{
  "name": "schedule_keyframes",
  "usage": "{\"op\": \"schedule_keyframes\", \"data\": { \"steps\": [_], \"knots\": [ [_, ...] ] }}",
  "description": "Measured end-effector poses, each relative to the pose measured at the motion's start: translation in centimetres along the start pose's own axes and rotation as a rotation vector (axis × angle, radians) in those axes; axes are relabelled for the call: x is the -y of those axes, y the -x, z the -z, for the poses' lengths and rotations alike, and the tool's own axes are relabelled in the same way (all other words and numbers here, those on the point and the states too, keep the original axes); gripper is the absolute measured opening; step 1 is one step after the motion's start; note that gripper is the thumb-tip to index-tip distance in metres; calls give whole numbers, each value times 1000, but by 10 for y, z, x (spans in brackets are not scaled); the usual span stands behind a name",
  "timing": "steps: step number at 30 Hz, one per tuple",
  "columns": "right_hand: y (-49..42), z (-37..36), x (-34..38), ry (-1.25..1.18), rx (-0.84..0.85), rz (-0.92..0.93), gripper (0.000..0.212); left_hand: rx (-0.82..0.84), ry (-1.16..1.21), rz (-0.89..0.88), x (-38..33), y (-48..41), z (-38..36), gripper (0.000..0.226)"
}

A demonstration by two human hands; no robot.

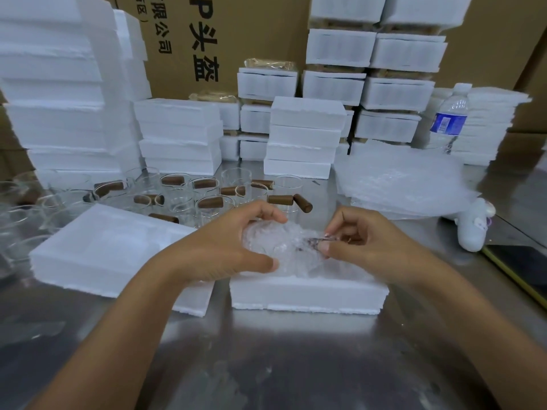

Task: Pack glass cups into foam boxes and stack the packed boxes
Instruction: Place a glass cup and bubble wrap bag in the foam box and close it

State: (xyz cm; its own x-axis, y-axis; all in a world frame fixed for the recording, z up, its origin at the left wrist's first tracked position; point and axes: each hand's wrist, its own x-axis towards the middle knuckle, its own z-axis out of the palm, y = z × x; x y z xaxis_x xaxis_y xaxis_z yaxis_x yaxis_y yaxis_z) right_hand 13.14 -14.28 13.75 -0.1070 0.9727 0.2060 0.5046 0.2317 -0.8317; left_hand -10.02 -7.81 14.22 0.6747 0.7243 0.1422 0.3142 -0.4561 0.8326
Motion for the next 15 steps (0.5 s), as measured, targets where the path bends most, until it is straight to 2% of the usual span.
{"op": "schedule_keyframes", "data": {
  "steps": [3, 6, 9, 12, 13, 15],
  "knots": [
    [2, -1, -4, 201, -85, 25, 15, 35, -47, 22, 2, 0, 0, 50],
    [5, -1, -7, 258, -102, 36, 13, 25, -175, 9, 1, 0, -2, 49],
    [8, -3, -8, 192, -113, 40, 9, 12, -246, 21, -3, 3, -6, 46],
    [7, -4, -9, 19, -221, 17, 8, 36, -264, 36, -9, 15, -3, 61],
    [7, -3, -10, -39, -279, 1, 10, 6, -240, 42, -12, 21, 1, 67],
    [7, 1, -13, -119, -373, -32, 13, -192, -195, 27, -16, 38, 13, 71]
  ]
}}
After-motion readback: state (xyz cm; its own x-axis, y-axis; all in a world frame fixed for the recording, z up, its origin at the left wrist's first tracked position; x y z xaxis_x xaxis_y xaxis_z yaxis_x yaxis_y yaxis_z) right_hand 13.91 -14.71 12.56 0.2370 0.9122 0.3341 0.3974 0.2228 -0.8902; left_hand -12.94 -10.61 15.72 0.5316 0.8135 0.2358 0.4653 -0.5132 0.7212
